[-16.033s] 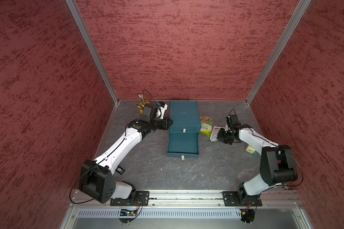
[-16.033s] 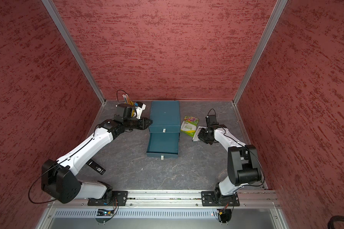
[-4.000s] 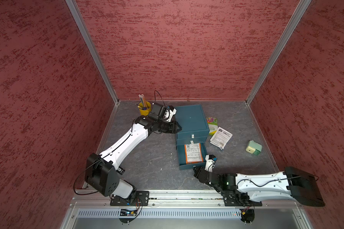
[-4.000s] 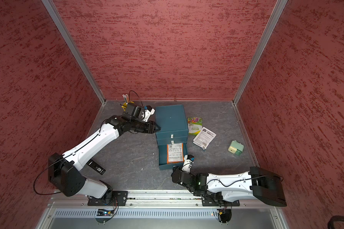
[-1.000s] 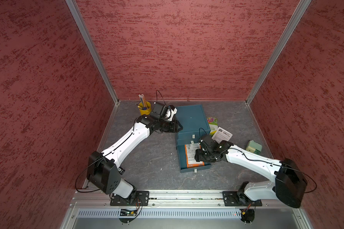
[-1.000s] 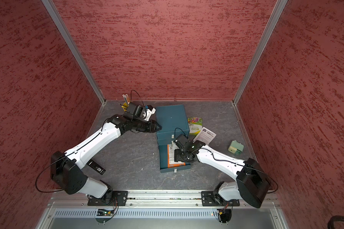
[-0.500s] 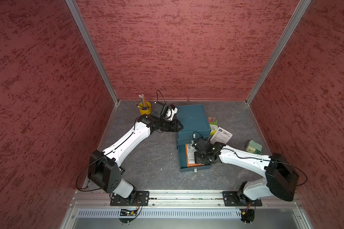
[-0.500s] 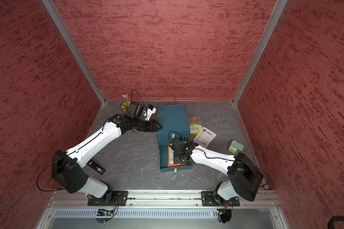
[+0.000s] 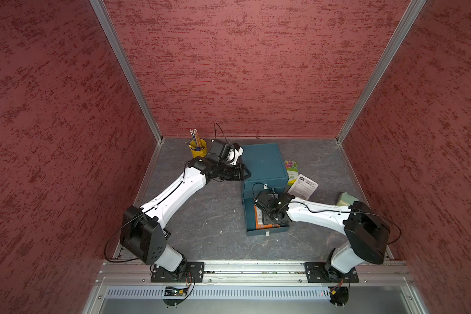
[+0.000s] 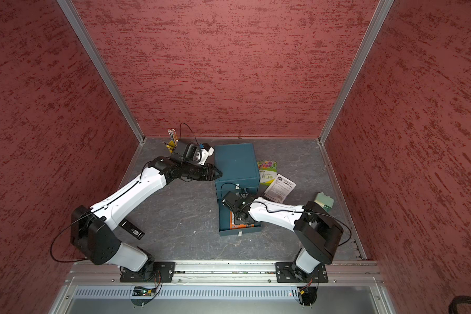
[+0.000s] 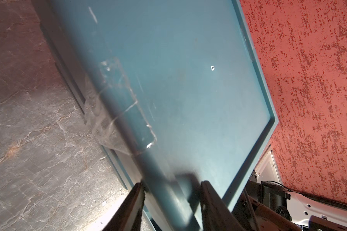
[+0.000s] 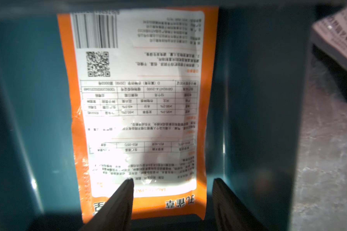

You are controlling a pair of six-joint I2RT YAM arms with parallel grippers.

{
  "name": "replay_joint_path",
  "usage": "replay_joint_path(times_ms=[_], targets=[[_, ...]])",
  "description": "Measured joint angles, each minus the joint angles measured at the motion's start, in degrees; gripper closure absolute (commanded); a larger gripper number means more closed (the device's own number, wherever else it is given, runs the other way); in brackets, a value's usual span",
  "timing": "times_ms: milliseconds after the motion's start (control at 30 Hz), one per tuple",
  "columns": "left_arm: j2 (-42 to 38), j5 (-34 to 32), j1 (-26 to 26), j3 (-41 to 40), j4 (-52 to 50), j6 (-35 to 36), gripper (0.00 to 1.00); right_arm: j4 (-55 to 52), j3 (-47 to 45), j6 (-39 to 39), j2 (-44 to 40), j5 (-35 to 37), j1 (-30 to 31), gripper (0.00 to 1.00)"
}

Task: Take the seed bags out of the drawer
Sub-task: Pick up the seed packet from the drawer.

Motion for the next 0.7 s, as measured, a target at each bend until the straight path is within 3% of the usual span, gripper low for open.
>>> replay_joint_path(times_ms=[400,500,700], targets=[[0.00,-0.02,0.02,0.00,-0.07,0.39,0.53,0.11,0.02,0.90,3.17,-0.72,0.15,0.27],[0.04,-0.07,0.02,0.04,0.02,0.48,0.53,1.97,-0.31,0.92,3.34,-2.69,0.15,0.32],[0.07,-0.07,0.02,0.07,0.00,0.61,0.53,6.34,-1.86,1.40,2.95,-5.55,0.15,0.51]])
